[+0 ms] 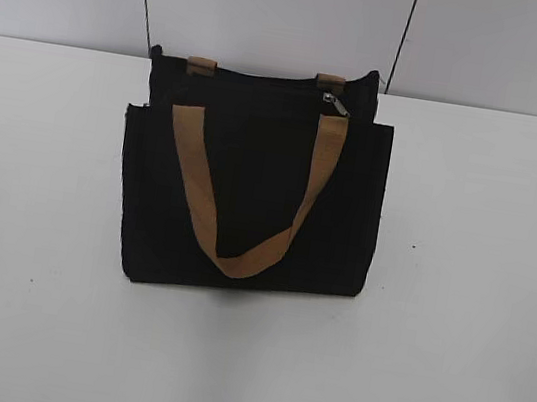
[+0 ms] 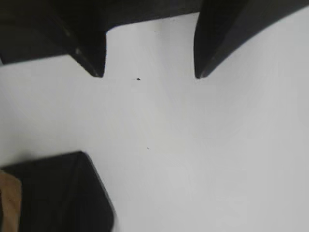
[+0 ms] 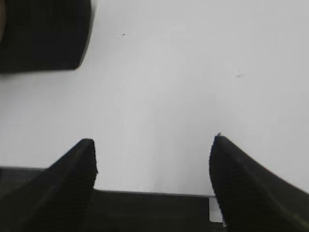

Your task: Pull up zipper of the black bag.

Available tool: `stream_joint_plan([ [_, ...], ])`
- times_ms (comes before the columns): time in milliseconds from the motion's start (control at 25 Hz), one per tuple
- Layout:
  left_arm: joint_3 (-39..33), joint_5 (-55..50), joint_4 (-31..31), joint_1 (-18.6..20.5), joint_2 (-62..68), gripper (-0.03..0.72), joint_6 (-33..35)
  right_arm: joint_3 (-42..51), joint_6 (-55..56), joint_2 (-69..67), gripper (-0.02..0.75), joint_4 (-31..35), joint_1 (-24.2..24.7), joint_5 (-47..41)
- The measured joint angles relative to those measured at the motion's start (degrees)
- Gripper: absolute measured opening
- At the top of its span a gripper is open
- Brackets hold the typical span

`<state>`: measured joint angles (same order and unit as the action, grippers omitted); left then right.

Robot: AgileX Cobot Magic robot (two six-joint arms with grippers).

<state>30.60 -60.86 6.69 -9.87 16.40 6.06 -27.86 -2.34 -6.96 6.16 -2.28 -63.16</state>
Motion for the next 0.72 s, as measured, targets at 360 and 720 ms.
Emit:
stream_joint_plan([
  [360, -0.3, -0.1, 0.0, 10.4, -14.8, 0.399, 0.0, 0.1, 0.0, 7.2, 0.557, 0.0, 5.8, 0.0],
  [720, -0.4, -0.1, 0.0, 10.4, -16.9, 0.360, 0.0, 0.1, 0.0, 7.4, 0.557, 0.0, 5.8, 0.0],
])
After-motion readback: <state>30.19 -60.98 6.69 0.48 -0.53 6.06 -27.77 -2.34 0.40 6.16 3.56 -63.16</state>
